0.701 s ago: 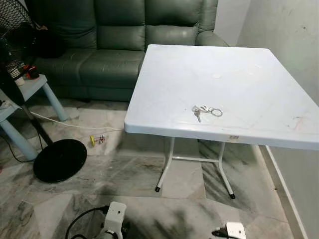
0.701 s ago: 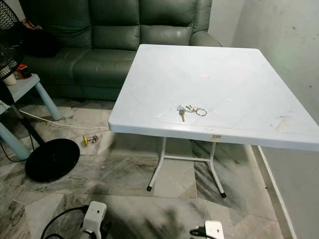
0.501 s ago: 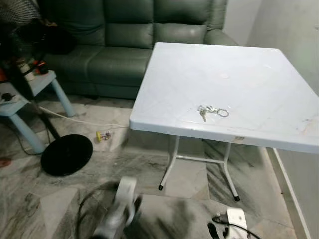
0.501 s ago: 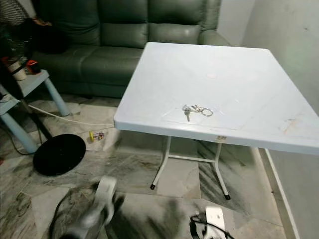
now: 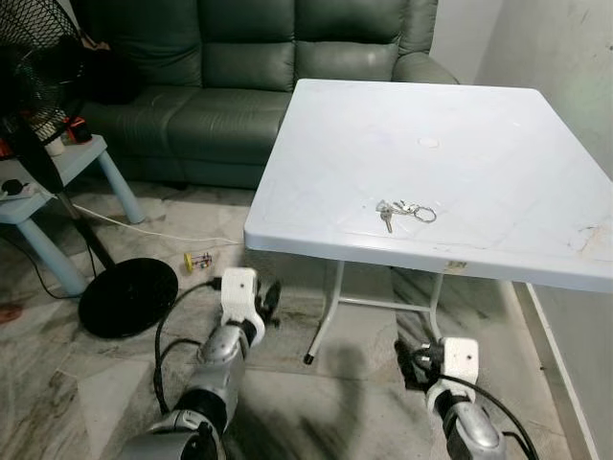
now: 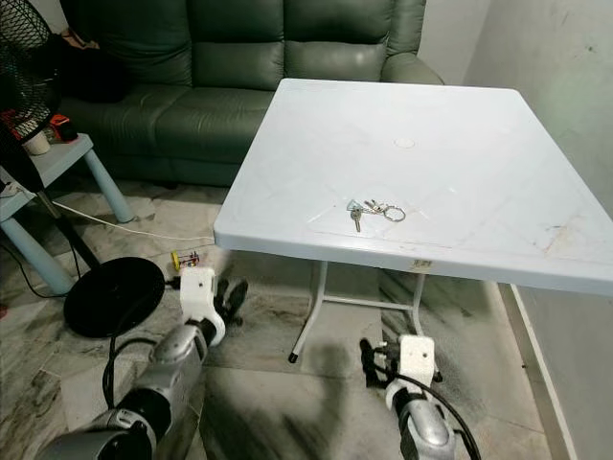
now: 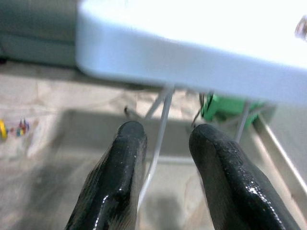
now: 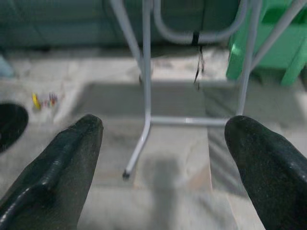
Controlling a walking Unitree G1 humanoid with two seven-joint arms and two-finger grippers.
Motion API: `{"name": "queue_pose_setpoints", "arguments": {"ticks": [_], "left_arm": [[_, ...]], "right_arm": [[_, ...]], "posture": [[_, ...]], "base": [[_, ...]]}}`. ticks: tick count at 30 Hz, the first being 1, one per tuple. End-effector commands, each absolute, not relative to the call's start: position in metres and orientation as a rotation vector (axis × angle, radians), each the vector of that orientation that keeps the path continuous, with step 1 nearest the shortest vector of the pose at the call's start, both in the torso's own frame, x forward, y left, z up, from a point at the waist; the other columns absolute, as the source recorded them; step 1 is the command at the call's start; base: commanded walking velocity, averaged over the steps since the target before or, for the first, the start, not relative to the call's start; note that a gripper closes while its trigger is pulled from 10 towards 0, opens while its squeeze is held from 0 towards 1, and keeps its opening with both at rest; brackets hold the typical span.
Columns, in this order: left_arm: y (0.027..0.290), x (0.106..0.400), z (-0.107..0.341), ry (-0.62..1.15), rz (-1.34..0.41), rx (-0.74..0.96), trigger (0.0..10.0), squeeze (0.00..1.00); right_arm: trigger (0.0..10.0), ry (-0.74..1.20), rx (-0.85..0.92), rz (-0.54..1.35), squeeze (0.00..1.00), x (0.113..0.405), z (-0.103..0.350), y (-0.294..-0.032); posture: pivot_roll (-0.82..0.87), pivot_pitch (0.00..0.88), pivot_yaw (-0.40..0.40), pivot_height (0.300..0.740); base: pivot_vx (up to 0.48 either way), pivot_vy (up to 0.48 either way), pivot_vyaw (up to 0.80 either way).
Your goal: Hang keys on a hook
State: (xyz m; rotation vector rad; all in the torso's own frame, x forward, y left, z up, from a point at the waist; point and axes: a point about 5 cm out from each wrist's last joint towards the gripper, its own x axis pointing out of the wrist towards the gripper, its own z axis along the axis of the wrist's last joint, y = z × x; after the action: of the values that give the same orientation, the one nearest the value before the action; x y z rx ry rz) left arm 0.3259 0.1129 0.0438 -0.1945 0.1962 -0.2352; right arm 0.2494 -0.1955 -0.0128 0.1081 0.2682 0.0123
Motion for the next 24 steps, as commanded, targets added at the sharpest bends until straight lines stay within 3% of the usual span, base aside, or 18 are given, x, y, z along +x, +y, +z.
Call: {"name": "queue_pose_setpoints", "arguments": {"ticks": [1, 9, 16, 24], "left_arm": [[0.122, 0.332, 0.053, 0.158, -0.185, -0.253, 10.0, 0.0], [0.126, 0.341, 0.072, 0.093, -0.15, -0.257, 10.0, 0.0], [0.12, 0.341, 0.106, -0.048, -0.244, -0.212, 10.0, 0.0], [0.115, 0.329, 0.129, -0.126, -0.351, -0.206, 10.0, 0.0]], "right_arm": [[10.0, 0.175, 0.126, -0.016, 0.0, 0.255, 0.001, -0.2], [10.0, 0.032, 0.153, -0.099, 0.0, 0.274, 0.033, -0.206], [10.0, -0.087, 0.115, -0.001, 0.0, 0.285, 0.071, -0.186], [10.0, -0.17, 0.07, 0.181, 0.0, 0.275, 0.098, -0.158]], "posture": [[0.07, 0.0, 0.004, 0.74], [0.07, 0.0, 0.004, 0.74], [0.07, 0.0, 0.004, 0.74], [0.06, 0.0, 0.011, 0.74]], "base": [[0.0, 0.0, 0.0], [0.0, 0.0, 0.0], [0.0, 0.0, 0.0], [0.0, 0.0, 0.0]]}}
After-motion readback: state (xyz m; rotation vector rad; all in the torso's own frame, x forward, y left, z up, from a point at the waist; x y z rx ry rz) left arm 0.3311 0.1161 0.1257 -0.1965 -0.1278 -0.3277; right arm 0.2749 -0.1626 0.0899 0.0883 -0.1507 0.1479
